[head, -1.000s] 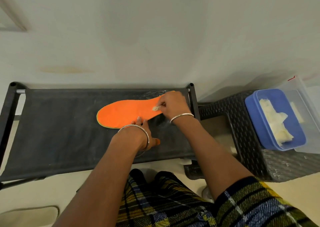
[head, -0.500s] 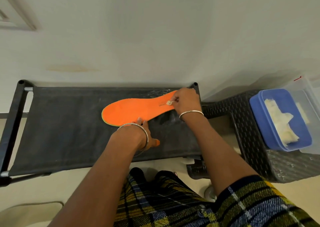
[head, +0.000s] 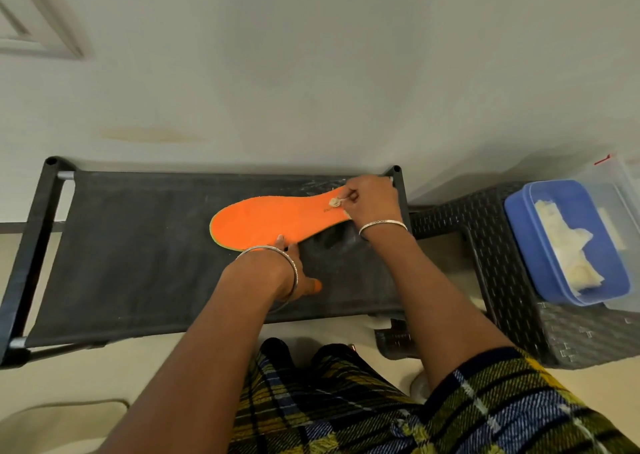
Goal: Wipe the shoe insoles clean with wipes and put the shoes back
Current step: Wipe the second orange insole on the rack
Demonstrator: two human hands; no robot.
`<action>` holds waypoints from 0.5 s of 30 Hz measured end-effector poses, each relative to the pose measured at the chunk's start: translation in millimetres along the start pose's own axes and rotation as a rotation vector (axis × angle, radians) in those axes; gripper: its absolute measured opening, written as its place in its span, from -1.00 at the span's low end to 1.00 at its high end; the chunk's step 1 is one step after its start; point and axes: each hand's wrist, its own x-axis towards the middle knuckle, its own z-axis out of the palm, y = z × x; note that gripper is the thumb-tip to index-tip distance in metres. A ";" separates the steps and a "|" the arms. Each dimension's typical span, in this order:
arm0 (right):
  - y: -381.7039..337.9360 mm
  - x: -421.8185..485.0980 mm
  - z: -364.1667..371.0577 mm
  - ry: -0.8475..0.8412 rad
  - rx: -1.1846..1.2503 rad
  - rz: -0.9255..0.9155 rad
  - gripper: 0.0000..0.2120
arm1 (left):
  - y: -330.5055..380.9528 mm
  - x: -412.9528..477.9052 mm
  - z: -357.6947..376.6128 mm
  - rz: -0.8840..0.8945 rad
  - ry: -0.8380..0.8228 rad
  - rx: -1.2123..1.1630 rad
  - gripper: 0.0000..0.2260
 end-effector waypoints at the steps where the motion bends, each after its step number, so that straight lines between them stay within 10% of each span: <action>1: 3.1 -0.7 -1.0 0.016 -0.012 0.026 -0.84 | -0.4 -0.1 -0.1 0.001 0.003 0.002 -0.22; 10: -67.8 -22.7 30.7 -0.146 -0.039 -0.286 -0.79 | 6.6 -1.2 -2.3 0.035 0.041 -0.035 -0.23; 15: -33.3 -7.2 11.7 -0.139 -0.007 -0.125 -0.86 | 3.0 -0.2 -0.4 -0.001 0.009 -0.033 -0.21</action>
